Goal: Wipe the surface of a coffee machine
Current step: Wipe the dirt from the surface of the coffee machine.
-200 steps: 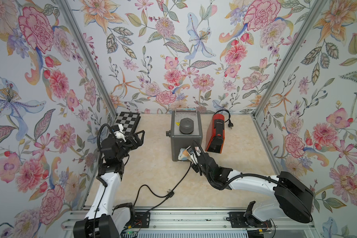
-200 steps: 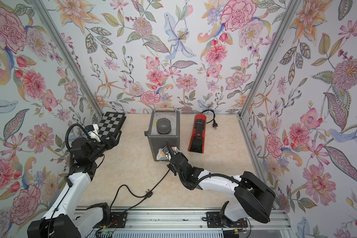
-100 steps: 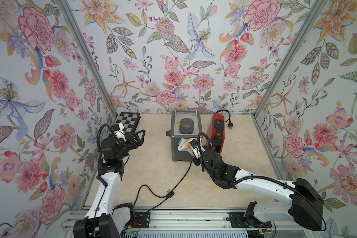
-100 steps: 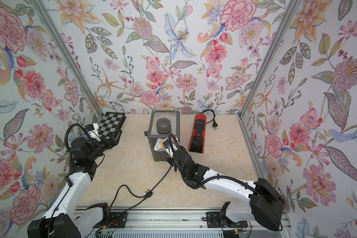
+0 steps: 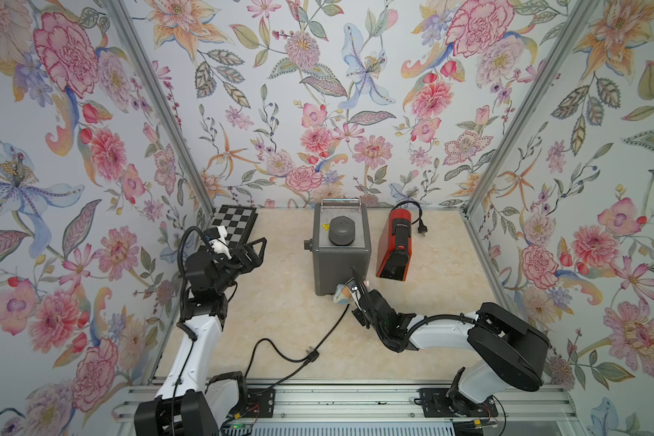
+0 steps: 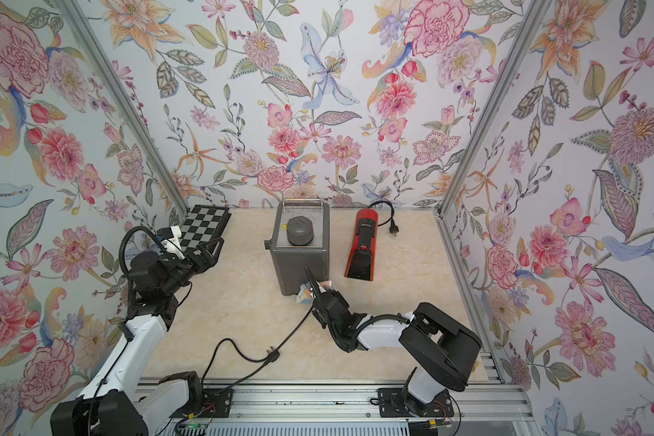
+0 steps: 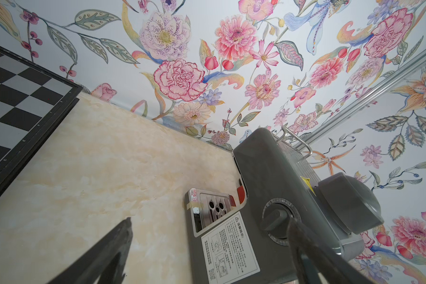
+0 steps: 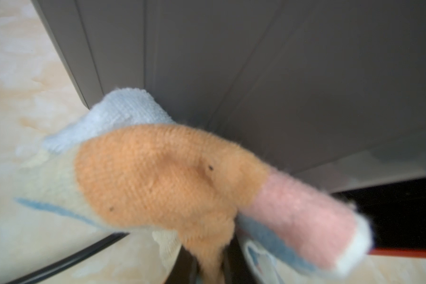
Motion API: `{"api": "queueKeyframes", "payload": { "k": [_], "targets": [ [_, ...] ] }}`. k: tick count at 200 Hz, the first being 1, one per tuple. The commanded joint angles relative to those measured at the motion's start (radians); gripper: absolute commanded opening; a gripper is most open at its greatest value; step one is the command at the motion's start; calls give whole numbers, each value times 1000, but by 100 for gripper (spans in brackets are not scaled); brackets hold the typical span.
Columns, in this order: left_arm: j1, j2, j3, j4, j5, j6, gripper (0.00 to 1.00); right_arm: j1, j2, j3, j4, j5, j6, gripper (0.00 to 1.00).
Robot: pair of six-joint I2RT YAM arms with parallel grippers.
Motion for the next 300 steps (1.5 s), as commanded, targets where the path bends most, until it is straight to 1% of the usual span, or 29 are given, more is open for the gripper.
{"api": "queueKeyframes", "payload": {
  "k": [1,52,95,114,128,168,187,210,223,258,300],
  "targets": [
    [-22,12,16,15,25,5,99,-19,-89,13,33,35,31,0],
    [-120,45,21,39,9,18,99,-94,-327,37,-155,37,4,0],
    [-216,77,13,59,-34,27,99,-126,-516,49,-238,27,-13,0],
    [-237,86,4,57,-54,31,99,-131,-558,74,-267,5,-10,0],
    [-244,90,-4,62,-59,30,99,-135,-550,95,-274,-14,-4,0],
    [-246,75,2,48,-75,31,99,-148,-474,111,-208,-86,13,0],
    [-247,102,4,61,-63,18,99,-151,-442,104,-174,-119,23,0],
    [-254,140,-11,129,-45,-18,99,-161,-411,95,-144,-150,32,0],
    [-258,156,-7,154,-42,-29,99,-169,-395,85,-115,-188,38,0],
    [-259,186,23,167,-48,-32,99,-193,-318,83,-43,-294,61,0],
    [-259,214,57,180,-41,-39,99,-185,-209,100,19,-360,116,0]
  ]
}}
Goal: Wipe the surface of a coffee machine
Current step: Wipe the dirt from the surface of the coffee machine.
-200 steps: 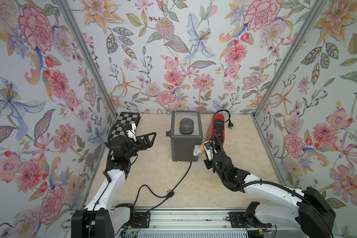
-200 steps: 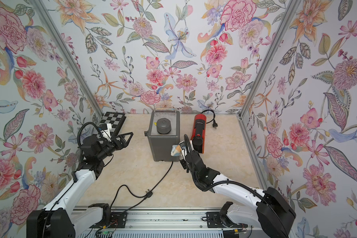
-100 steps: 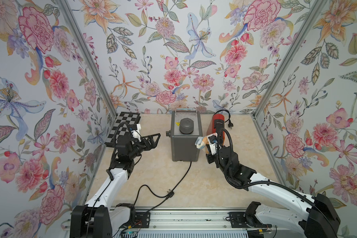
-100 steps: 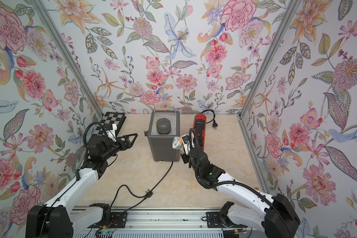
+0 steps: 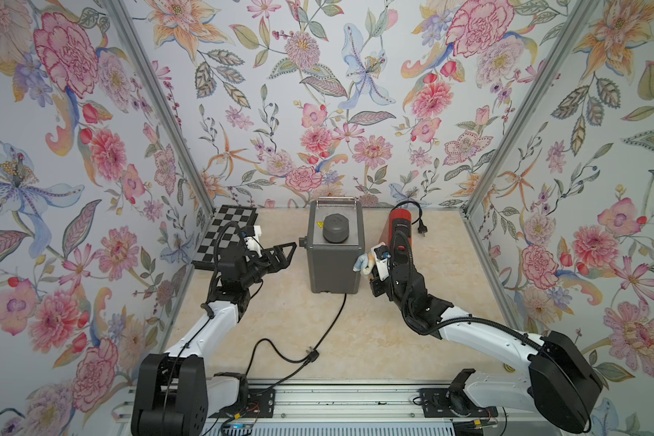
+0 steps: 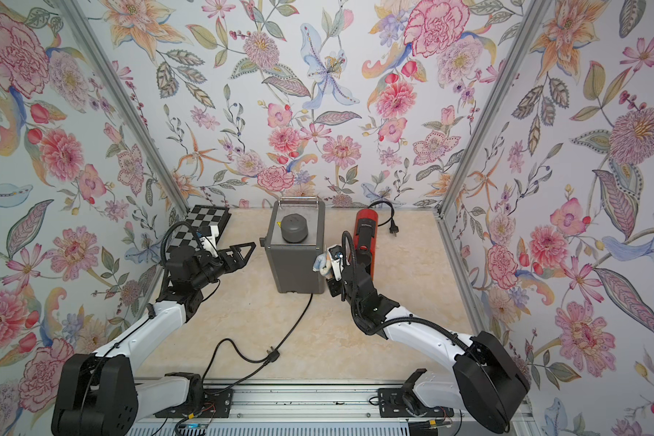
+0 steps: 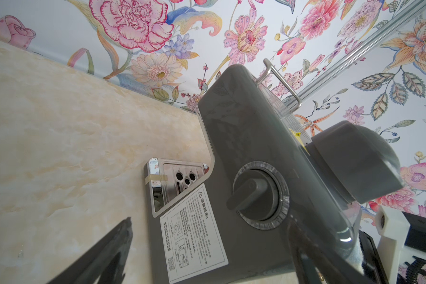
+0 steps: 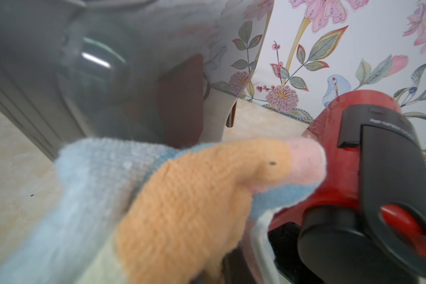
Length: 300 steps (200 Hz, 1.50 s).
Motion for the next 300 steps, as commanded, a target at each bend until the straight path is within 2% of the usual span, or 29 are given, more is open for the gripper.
{"api": "queueKeyframes", "payload": {
  "k": [1,51,146,183,210,235,250,273,300],
  "targets": [
    [-7,15,47,45,12,-9,99,19,63,18,97,-129,52,0],
    [-1,13,102,-38,-28,41,99,60,229,92,188,-159,91,0],
    [110,-80,127,-159,-7,85,99,109,479,279,261,-202,116,0],
    [158,-122,149,-208,9,101,99,186,403,235,174,-157,48,0],
    [206,-149,161,-226,31,99,99,297,285,154,45,-92,5,0],
    [227,-164,161,-236,45,107,99,396,171,80,-81,-67,30,0],
    [232,-169,161,-237,47,110,99,457,135,81,-175,-89,35,0],
    [238,-173,161,-234,48,107,99,541,143,110,-253,-192,9,0],
    [250,-181,165,-234,50,98,99,557,209,140,-255,-332,8,0]
  ]
}}
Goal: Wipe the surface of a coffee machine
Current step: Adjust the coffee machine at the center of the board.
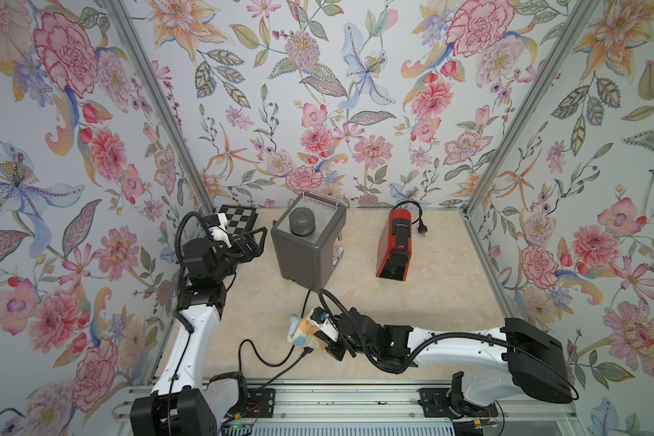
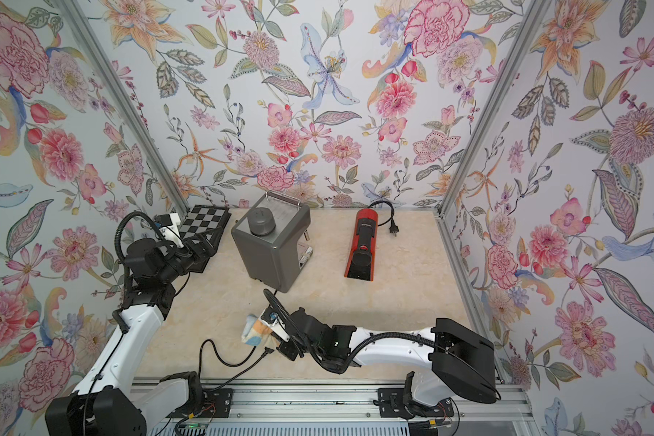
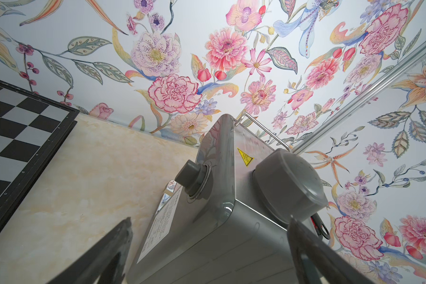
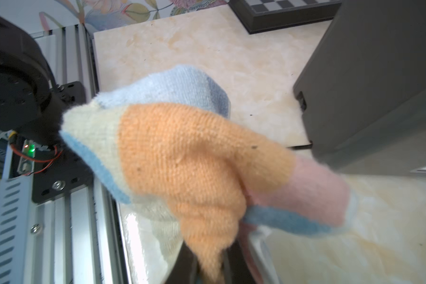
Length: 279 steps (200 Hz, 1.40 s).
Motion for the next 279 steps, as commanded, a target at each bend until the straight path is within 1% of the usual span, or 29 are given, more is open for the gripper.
{"api": "queueKeyframes", "payload": {
  "k": [1,32,56,77,95,138,176,207,220,236,258,279],
  "targets": [
    [19,-26,31,-5,23,12,99,9,57,43,-63,-139,-17,0],
    [60,-40,50,-32,22,14,99,8,191,130,-62,-216,-35,0],
    [96,-48,65,-48,43,15,99,2,310,223,-60,-264,-58,0],
    [120,-58,70,-46,61,8,99,-19,411,285,-36,-300,-52,0],
    [122,-66,68,-35,68,-8,99,-51,483,347,-15,-317,-32,0],
    [128,-69,84,-49,75,-5,99,-145,615,470,113,-353,35,0],
    [128,-71,83,-68,72,16,99,-189,736,621,127,-377,59,0],
    [128,-65,78,-75,72,25,99,-213,824,739,114,-372,79,0],
    [129,-63,76,-78,74,25,99,-217,824,752,123,-356,87,0],
    [128,-62,73,-81,74,32,99,-223,781,725,137,-347,90,0],
    [129,-55,66,-91,64,48,99,-224,641,595,184,-344,82,0],
    [129,-41,48,-61,66,33,99,-224,493,484,151,-371,70,0]
  ]
}}
